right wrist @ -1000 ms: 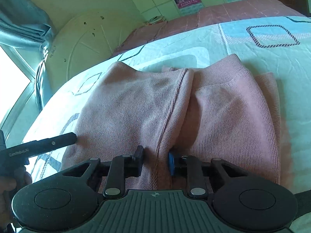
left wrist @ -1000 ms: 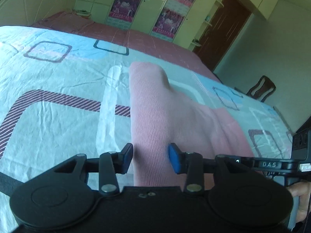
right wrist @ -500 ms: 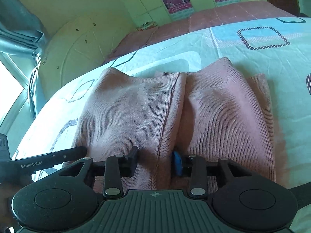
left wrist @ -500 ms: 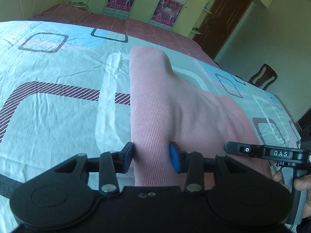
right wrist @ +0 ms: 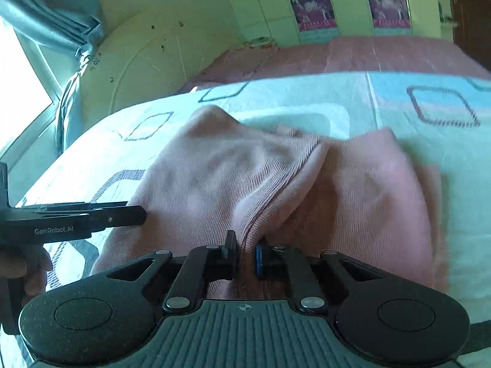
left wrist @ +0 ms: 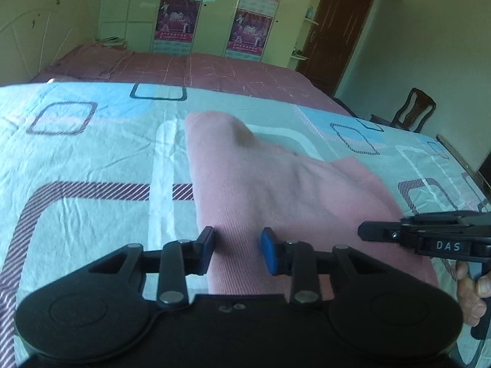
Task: Fold small clothes
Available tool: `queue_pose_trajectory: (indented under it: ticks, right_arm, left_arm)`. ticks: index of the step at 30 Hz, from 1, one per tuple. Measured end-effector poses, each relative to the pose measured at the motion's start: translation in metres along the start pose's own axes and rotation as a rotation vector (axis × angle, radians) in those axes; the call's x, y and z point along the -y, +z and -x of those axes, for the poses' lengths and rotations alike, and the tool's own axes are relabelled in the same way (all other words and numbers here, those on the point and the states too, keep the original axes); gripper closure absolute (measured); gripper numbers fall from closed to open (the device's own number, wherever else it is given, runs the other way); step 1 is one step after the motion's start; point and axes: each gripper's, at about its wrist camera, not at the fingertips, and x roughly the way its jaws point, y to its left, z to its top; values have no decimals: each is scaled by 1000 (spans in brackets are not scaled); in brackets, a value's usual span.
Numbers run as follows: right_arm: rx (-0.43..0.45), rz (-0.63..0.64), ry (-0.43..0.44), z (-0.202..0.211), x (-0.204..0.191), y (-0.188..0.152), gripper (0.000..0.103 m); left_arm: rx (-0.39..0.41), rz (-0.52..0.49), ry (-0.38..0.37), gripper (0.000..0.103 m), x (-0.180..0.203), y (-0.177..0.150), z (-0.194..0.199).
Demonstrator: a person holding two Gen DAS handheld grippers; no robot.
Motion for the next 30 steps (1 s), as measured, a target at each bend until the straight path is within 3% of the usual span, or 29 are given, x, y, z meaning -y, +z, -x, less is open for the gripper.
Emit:
queue_pose_trajectory:
  ticks: [5,7,8,10,13,14,15,16,19,20,21,22,23,27,30]
  right_arm:
    - [98,98,-93,55,-2,2,93]
    - [65,98,-145,57,11,-11,93]
    - [2,65,-159,45,25,-22,93]
    - [-119,-32,-139,19,54,-46,93]
    - [-60,-142,-66,28,68,-46,92]
    - [-22,-179,-49,32,72,-44,83]
    - [5,-194,-54,34,74,-42,63]
    - [23,-205,-53,34,78,-40,54]
    - [18,-292,-23,17,98,-27,52]
    - [18,-312,-12,11,103,-25,52]
    - [31,-322,-7,10,107,-21,59]
    - [37,-319,7,7,108,-19,73]
    - [39,-303,9,7,110,-14,94]
    - [124,-111,-74,34,84,-5,95]
    - [69,-82,-158,25,89,-8,95]
  left_arm:
    - [-18,-110,-103,72,39,15,-6]
    - [-107,-175,-106,72,59,10,-27]
    - [-147,-195,-99,72,66,6,-37]
    - [-144,-229,-81,72,74,-2,-48]
    - [-151,-229,-82,72,72,2,-45]
    - [-146,-218,-94,72,70,4,-43]
    - [-130,-205,-111,72,67,6,-39]
    - [-101,-186,-133,72,64,12,-34]
    - [-51,-174,-109,72,57,23,-31]
    - [-52,-171,-91,72,54,25,-34]
    - [-62,-169,-85,72,51,28,-38]
    - [-73,-169,-87,72,49,29,-43]
    - [-86,-173,-87,73,47,29,-48]
    - [-77,-200,-106,72,52,31,-51]
    - [-103,-193,-141,72,57,31,-65]
